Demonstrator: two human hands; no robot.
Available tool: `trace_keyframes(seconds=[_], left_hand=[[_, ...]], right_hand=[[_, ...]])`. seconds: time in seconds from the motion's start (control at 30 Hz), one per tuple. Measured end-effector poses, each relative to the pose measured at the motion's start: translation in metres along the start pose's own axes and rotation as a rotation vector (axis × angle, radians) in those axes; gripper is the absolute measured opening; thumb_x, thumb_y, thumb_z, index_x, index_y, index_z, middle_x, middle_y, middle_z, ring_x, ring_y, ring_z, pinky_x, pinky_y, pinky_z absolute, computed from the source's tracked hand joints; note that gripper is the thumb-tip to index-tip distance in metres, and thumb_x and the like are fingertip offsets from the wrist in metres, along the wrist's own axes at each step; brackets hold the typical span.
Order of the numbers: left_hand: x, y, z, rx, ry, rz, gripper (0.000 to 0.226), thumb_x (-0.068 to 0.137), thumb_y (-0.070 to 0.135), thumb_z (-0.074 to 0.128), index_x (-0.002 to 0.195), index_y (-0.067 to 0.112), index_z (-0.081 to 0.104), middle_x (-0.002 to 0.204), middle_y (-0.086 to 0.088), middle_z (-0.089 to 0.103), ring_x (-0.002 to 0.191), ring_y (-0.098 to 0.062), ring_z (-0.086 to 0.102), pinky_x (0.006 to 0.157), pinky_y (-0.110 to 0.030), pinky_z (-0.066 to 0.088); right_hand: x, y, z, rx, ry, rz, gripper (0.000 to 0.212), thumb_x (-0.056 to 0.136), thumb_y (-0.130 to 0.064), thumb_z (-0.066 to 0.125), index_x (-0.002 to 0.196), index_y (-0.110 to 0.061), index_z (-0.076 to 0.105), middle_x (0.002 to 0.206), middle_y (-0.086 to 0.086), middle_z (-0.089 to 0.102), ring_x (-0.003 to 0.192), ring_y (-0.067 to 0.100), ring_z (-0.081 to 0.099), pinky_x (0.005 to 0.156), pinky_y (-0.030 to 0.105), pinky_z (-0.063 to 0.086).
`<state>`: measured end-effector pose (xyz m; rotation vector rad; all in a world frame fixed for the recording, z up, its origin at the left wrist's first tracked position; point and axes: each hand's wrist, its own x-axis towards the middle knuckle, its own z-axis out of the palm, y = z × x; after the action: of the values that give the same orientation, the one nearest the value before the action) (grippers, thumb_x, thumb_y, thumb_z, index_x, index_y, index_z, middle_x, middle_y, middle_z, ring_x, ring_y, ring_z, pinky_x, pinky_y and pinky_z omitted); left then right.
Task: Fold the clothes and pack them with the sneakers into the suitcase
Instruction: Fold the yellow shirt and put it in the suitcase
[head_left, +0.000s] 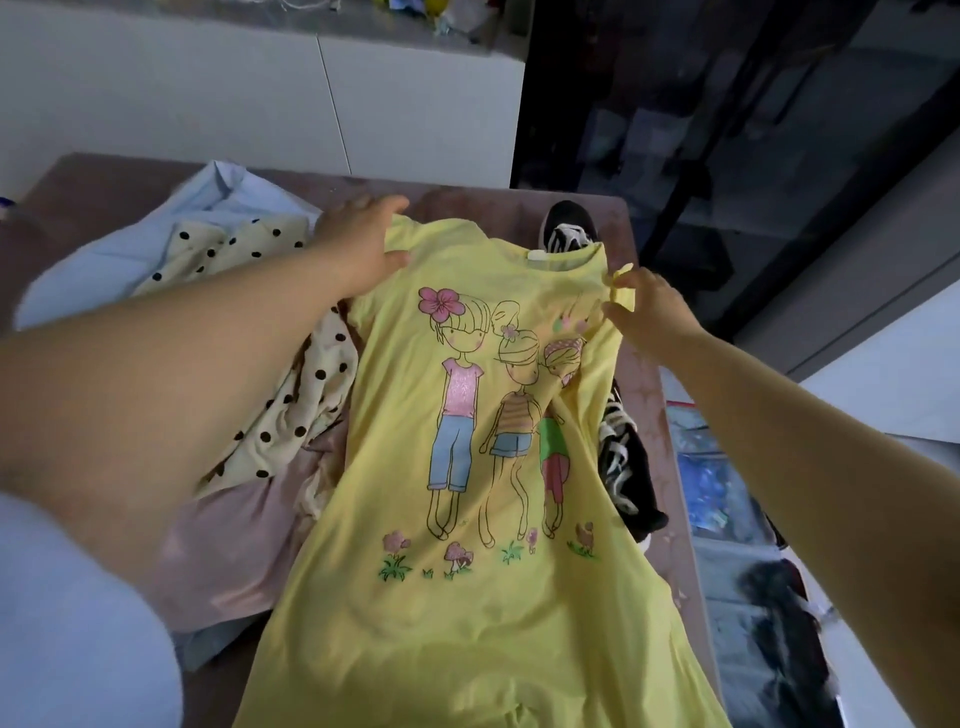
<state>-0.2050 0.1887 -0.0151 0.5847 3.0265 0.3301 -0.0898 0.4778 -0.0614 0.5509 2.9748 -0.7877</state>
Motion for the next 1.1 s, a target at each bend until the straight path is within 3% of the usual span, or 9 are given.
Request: trace_keyframes(seconds=[0.17, 0.4, 0.57, 0.63, 0.77, 0.87, 0.93, 1.0, 1.1], left_hand=[[0.024, 0.002, 0.012, 0.061, -0.143, -0.196, 0.062, 0.097, 0.047, 0.033, 0.148, 0.016, 0.014, 0.152, -0.015, 0.024, 0.138, -0.035, 0.024, 0.109, -0.047, 0.021], [0.032, -0.007, 0.004, -0.166, 0.057, -0.254, 0.033, 0.087, 0.041, 0.06, 0.115, 0.023, 0.061, 0.127, 0.0, 0.058, 0.123, -0.027, 0.045, 0.103, -0.038, 0.023], [0.013, -0.01, -0.019, -0.283, 0.171, -0.098, 0.01, 0.081, 0.033, 0.068, 0.087, 0.029, 0.062, 0.097, 0.009, 0.062, 0.105, -0.019, 0.056, 0.1, -0.037, 0.03], [0.004, -0.017, -0.027, -0.3, 0.174, -0.011, 0.011, 0.08, 0.025, 0.07, 0.085, 0.023, 0.06, 0.1, -0.001, 0.061, 0.102, -0.025, 0.057, 0.1, -0.043, 0.037], [-0.023, -0.018, -0.044, -0.297, 0.123, 0.147, 0.016, 0.082, 0.005, 0.063, 0.086, 0.015, 0.052, 0.119, -0.012, 0.058, 0.113, -0.028, 0.051, 0.107, -0.042, 0.031], [-0.047, -0.016, -0.057, -0.249, 0.054, 0.141, 0.015, 0.086, 0.006, 0.056, 0.092, 0.013, 0.044, 0.083, -0.002, 0.049, 0.082, -0.021, 0.044, 0.074, -0.028, 0.035], [-0.059, -0.016, -0.066, -0.279, 0.045, 0.147, 0.021, 0.083, 0.006, 0.057, 0.097, 0.012, 0.041, 0.078, 0.001, 0.045, 0.075, -0.019, 0.041, 0.061, -0.027, 0.032], [-0.07, -0.013, -0.074, -0.313, 0.056, 0.16, 0.033, 0.081, 0.004, 0.058, 0.11, 0.011, 0.044, 0.094, -0.001, 0.051, 0.084, -0.017, 0.047, 0.07, -0.025, 0.034], [-0.085, -0.012, -0.089, -0.252, 0.046, 0.239, 0.043, 0.083, 0.001, 0.061, 0.123, 0.012, 0.051, 0.106, -0.002, 0.054, 0.095, -0.017, 0.05, 0.078, -0.025, 0.035]], right_hand=[[0.047, -0.001, 0.01, -0.004, -0.02, 0.048, 0.047, 0.096, -0.024, 0.04, 0.142, -0.023, 0.027, 0.132, 0.012, 0.05, 0.116, 0.035, 0.048, 0.096, 0.048, 0.043], [0.087, -0.022, 0.016, -0.546, -0.106, -0.118, 0.073, 0.091, -0.008, 0.042, 0.149, -0.029, 0.004, 0.148, 0.01, 0.032, 0.136, 0.035, 0.024, 0.115, 0.045, 0.013], [0.085, -0.035, 0.004, -0.876, -0.031, -0.238, 0.036, 0.094, -0.018, 0.044, 0.128, -0.028, 0.053, 0.127, 0.009, 0.055, 0.131, 0.034, 0.031, 0.115, 0.041, 0.009], [0.076, -0.038, 0.001, -0.871, 0.05, -0.288, 0.029, 0.091, -0.015, 0.046, 0.111, -0.023, 0.065, 0.108, 0.004, 0.062, 0.119, 0.029, 0.043, 0.115, 0.039, 0.013], [0.043, -0.039, -0.024, -0.593, 0.167, -0.358, 0.032, 0.089, -0.017, 0.039, 0.107, -0.014, 0.066, 0.115, 0.012, 0.058, 0.117, 0.032, 0.042, 0.112, 0.039, 0.012], [0.004, -0.039, -0.054, -0.425, 0.13, -0.398, 0.044, 0.091, -0.024, 0.028, 0.115, -0.001, 0.057, 0.113, 0.022, 0.059, 0.1, 0.034, 0.05, 0.101, 0.039, 0.028], [-0.024, -0.037, -0.072, -0.339, 0.103, -0.341, 0.034, 0.098, -0.021, 0.031, 0.117, 0.0, 0.05, 0.104, 0.027, 0.059, 0.09, 0.037, 0.053, 0.085, 0.042, 0.04], [-0.05, -0.034, -0.089, -0.318, 0.106, -0.313, 0.029, 0.098, -0.021, 0.035, 0.116, -0.003, 0.048, 0.102, 0.027, 0.059, 0.092, 0.041, 0.055, 0.072, 0.039, 0.039], [-0.086, -0.041, -0.117, -0.243, 0.024, -0.336, 0.028, 0.093, -0.03, 0.054, 0.113, -0.011, 0.053, 0.099, 0.015, 0.058, 0.09, 0.032, 0.054, 0.072, 0.033, 0.037]])
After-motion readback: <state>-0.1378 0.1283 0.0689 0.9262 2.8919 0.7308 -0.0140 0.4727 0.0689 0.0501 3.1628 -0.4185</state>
